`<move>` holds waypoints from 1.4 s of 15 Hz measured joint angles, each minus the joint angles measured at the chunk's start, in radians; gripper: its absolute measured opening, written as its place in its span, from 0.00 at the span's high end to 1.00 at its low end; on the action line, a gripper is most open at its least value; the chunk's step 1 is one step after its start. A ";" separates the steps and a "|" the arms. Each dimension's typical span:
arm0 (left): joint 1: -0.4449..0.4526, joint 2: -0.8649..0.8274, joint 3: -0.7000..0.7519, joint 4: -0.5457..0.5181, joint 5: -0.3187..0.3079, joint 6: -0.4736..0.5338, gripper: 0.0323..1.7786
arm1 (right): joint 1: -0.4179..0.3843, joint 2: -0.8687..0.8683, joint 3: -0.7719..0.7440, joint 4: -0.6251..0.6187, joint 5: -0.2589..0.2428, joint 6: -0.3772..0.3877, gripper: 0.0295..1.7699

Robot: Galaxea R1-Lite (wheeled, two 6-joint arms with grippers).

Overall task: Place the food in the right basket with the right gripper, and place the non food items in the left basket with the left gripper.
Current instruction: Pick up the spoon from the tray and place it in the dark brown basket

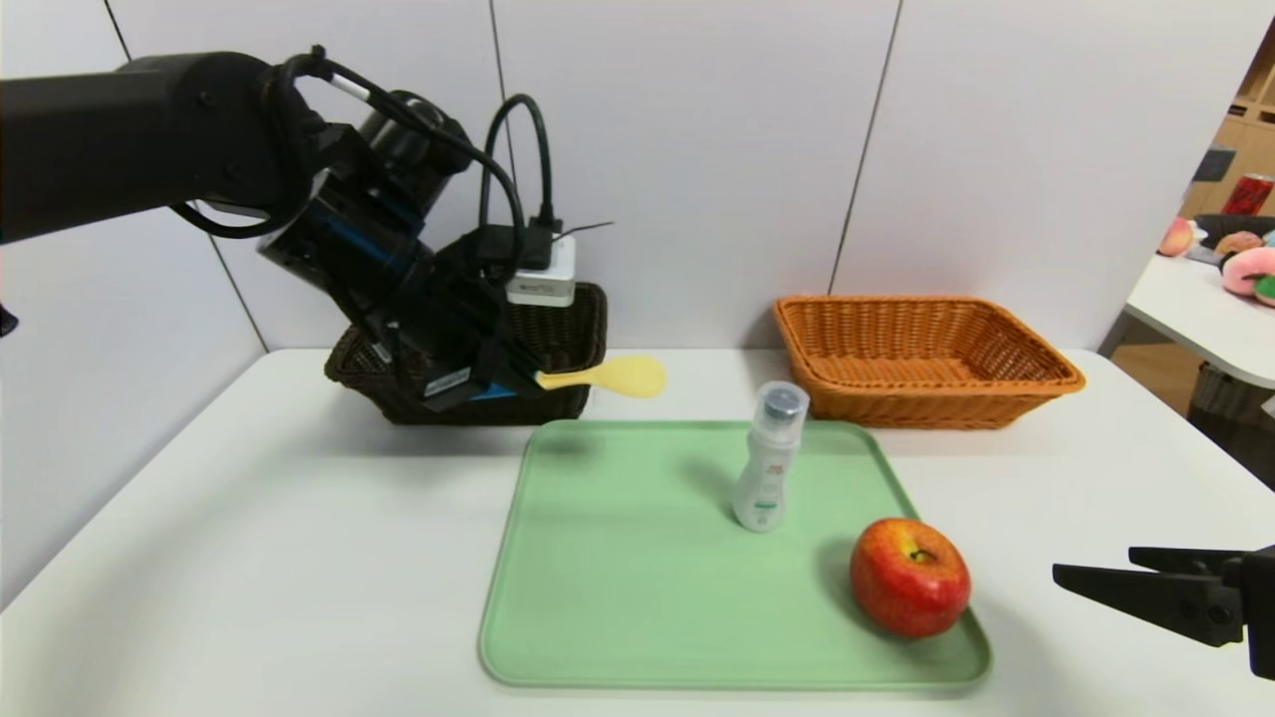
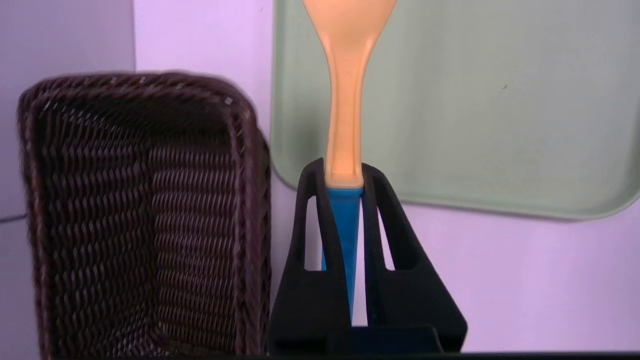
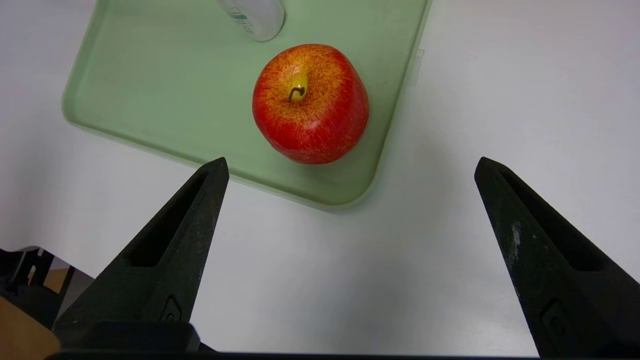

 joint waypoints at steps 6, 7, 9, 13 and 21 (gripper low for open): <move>0.151 -0.022 0.000 -0.085 0.000 0.034 0.93 | 0.000 -0.007 0.027 0.000 -0.003 0.000 0.04; 0.160 -0.014 0.000 -0.117 0.001 0.038 0.93 | 0.000 -0.009 0.028 0.000 -0.003 0.001 0.04; 0.176 0.016 0.000 -0.199 0.002 0.038 0.93 | 0.000 -0.014 0.028 0.000 -0.004 0.004 0.04; 0.202 0.109 0.000 -0.351 0.001 0.030 0.93 | 0.000 -0.044 0.037 0.005 -0.011 0.004 0.04; 0.261 0.221 0.000 -0.424 0.005 0.025 0.93 | -0.003 -0.057 0.031 0.005 -0.018 0.005 0.04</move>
